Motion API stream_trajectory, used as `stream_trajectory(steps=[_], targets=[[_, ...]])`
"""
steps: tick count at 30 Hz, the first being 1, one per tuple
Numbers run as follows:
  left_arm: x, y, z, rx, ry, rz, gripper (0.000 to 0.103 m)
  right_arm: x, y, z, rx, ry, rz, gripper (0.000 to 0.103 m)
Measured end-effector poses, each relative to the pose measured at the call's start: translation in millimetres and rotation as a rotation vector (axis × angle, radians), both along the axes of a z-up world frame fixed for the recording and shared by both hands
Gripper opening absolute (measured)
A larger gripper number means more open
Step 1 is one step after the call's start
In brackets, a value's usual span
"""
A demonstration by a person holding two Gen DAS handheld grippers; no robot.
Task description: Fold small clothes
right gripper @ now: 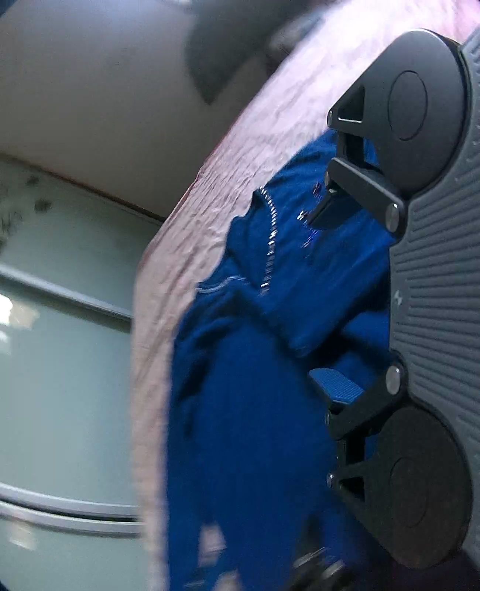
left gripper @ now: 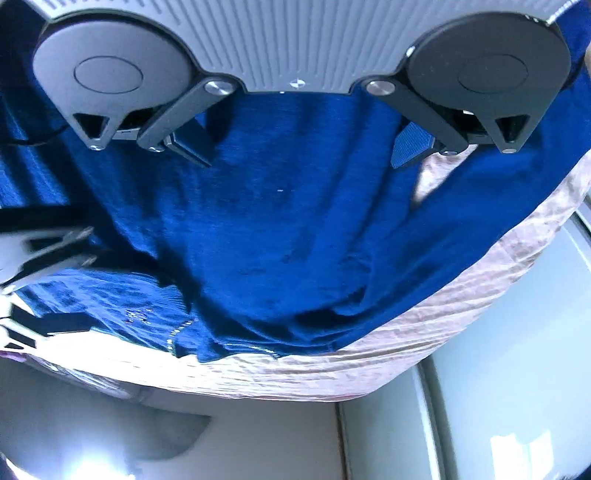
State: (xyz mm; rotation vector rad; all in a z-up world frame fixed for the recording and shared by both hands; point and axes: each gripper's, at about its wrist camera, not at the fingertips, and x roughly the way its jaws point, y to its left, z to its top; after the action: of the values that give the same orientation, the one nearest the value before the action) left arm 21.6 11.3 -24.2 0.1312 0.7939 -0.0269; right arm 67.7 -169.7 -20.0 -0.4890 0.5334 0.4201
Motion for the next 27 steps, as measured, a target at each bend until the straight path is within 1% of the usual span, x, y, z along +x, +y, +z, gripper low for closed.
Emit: stream_trajectory(steps=[2,4,5,6,7,8,9,10,11,15,17,19,22,27], targets=[[-2,-5,-1,0.012,0.000,-0.017,0.102,2,10,-12,-0.094,-0.035,0.005,0.081],[-4,-6,-2,0.022,-0.001,-0.023,0.102,7,17,-21,-0.123,-0.051,0.010,0.070],[-4,-5,-2,0.023,0.000,-0.023,0.102,11,20,-23,-0.113,-0.047,0.007,0.059],[-3,-4,-2,0.020,0.001,-0.020,0.102,18,21,-23,-0.090,-0.037,-0.005,0.045],[-3,-2,-2,0.014,0.003,-0.016,0.102,25,22,-24,-0.059,-0.021,-0.023,0.034],[-2,0,-2,0.008,0.004,-0.012,0.102,32,21,-23,-0.023,0.004,-0.041,0.015],[-1,2,-2,0.004,0.005,-0.007,0.102,40,19,-21,0.031,0.037,-0.063,0.009],[-1,4,-2,0.002,0.005,-0.001,0.102,47,15,-17,0.093,0.053,-0.084,0.009],[-1,6,-2,0.001,0.004,0.005,0.102,51,10,-14,0.137,0.054,-0.102,0.008],[2,12,-3,-0.012,0.012,0.029,0.102,72,-9,14,0.345,0.044,-0.219,0.007],[1,13,-2,-0.023,0.013,0.028,0.102,82,-11,28,0.419,0.034,-0.252,0.007],[0,11,-2,-0.018,0.009,0.020,0.102,88,-6,42,0.459,0.010,-0.258,0.007],[-3,11,-1,-0.004,0.000,0.012,0.102,91,13,61,0.492,-0.013,-0.219,0.007],[-5,16,1,0.004,-0.009,0.026,0.102,100,59,74,0.520,-0.002,-0.124,0.007]])
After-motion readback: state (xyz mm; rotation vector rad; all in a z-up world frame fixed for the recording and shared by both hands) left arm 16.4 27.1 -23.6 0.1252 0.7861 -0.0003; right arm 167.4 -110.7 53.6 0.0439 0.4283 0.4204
